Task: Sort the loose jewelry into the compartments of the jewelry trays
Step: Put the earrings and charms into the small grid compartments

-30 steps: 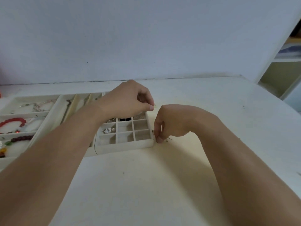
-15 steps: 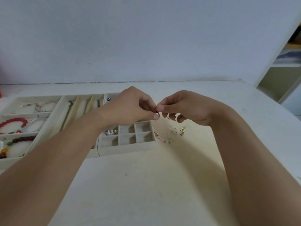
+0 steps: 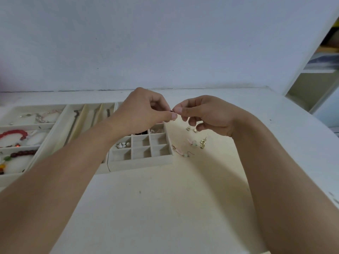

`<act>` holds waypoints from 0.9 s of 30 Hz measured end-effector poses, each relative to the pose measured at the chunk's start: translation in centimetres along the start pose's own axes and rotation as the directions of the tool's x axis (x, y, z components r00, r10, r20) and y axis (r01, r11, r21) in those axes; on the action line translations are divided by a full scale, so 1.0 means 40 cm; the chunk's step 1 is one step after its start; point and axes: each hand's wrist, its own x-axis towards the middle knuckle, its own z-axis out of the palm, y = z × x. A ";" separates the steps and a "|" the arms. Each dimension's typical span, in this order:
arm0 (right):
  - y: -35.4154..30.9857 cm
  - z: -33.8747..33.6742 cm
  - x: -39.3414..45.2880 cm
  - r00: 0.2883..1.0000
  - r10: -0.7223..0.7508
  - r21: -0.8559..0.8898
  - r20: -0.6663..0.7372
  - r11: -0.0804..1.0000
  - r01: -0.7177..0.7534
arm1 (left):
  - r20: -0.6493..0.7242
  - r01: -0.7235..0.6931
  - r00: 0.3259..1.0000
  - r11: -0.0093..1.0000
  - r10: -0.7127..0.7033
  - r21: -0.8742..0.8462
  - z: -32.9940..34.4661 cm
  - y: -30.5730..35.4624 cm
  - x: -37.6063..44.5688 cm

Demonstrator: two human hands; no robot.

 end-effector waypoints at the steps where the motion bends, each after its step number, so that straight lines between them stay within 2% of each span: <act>1: 0.000 -0.003 0.000 1.000 -0.003 -0.002 -0.016 1.000 0.003 | -0.007 0.005 1.000 1.000 -0.005 -0.006 -0.001 -0.003 0.000; 4: 0.000 -0.011 -0.004 0.997 -0.012 -0.035 -0.074 0.999 0.010 | -0.020 0.022 1.000 0.999 -0.023 -0.030 -0.004 -0.015 0.002; 6: 0.003 -0.010 -0.004 0.996 -0.012 -0.162 -0.093 0.987 -0.004 | -0.017 0.032 0.999 0.999 -0.033 -0.034 -0.005 -0.020 0.002; 9: 0.010 0.003 0.000 0.997 0.015 -0.409 -0.078 0.912 -0.045 | -0.019 0.040 0.999 0.995 -0.042 -0.088 -0.010 -0.026 0.003; 12: 0.014 0.025 0.007 0.999 0.053 -0.534 -0.005 0.844 -0.048 | -0.010 0.038 0.999 0.995 -0.040 -0.095 -0.015 -0.029 0.004; 15: 0.022 0.047 0.015 0.999 0.045 -0.659 0.005 0.751 -0.030 | -0.009 0.050 0.999 0.997 -0.051 -0.052 -0.019 -0.031 0.003; 19: 0.028 0.049 0.025 0.999 0.024 -0.664 -0.034 0.747 -0.041 | -0.015 0.087 0.996 0.995 -0.088 -0.044 -0.017 -0.032 0.002; 23: 0.029 0.067 0.021 0.996 0.049 -0.636 0.076 0.771 0.010 | -0.046 0.101 0.994 0.995 -0.101 0.000 -0.014 -0.033 0.001; 27: 0.030 0.075 0.023 0.996 0.017 -0.625 0.089 0.780 0.043 | -0.074 0.089 0.993 0.996 -0.089 -0.009 -0.011 -0.031 0.000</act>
